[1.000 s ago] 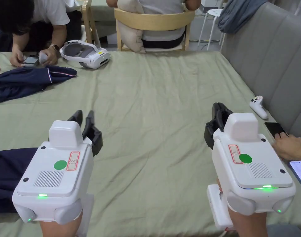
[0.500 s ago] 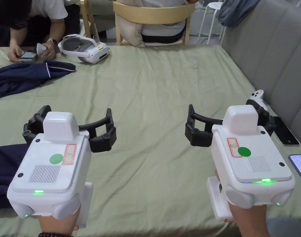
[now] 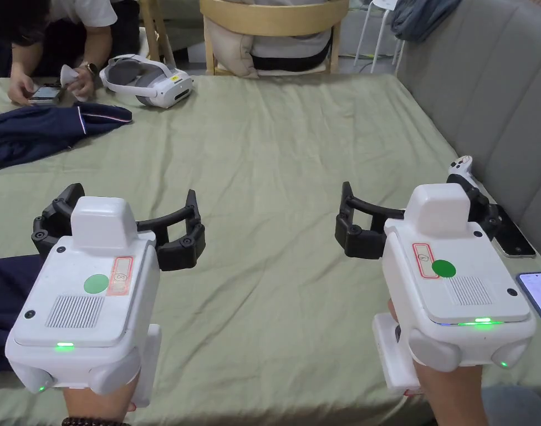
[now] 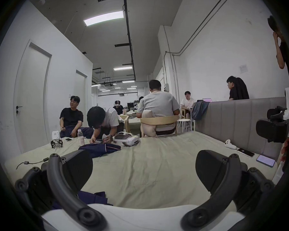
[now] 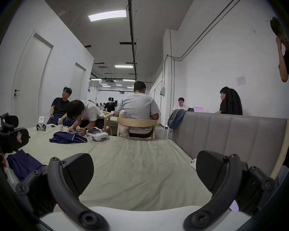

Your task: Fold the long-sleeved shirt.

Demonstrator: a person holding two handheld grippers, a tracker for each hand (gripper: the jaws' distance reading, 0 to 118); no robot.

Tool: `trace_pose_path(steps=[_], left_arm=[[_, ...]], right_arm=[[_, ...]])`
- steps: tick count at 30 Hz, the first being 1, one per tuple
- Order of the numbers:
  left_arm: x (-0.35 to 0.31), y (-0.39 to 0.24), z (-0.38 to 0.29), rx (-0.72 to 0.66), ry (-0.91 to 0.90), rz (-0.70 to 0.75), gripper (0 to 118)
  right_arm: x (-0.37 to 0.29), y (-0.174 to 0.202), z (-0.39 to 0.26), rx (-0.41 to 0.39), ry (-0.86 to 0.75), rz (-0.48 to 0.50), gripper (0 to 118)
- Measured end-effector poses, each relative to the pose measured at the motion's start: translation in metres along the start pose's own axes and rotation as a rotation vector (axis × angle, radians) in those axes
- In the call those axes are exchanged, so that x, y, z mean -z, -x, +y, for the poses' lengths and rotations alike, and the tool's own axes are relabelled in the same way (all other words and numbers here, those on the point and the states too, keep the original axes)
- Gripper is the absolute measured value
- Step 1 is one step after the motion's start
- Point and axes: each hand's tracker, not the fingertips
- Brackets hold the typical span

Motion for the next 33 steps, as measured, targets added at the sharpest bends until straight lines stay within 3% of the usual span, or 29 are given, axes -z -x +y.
trace_pose_path(steps=[33], left_arm=[[0.0052,-0.0024,-0.0004,0.009,-0.006,-0.005,111]], right_arm=[[0.0022,-0.0027,-0.0038,-0.016,0.013,0.0,118]])
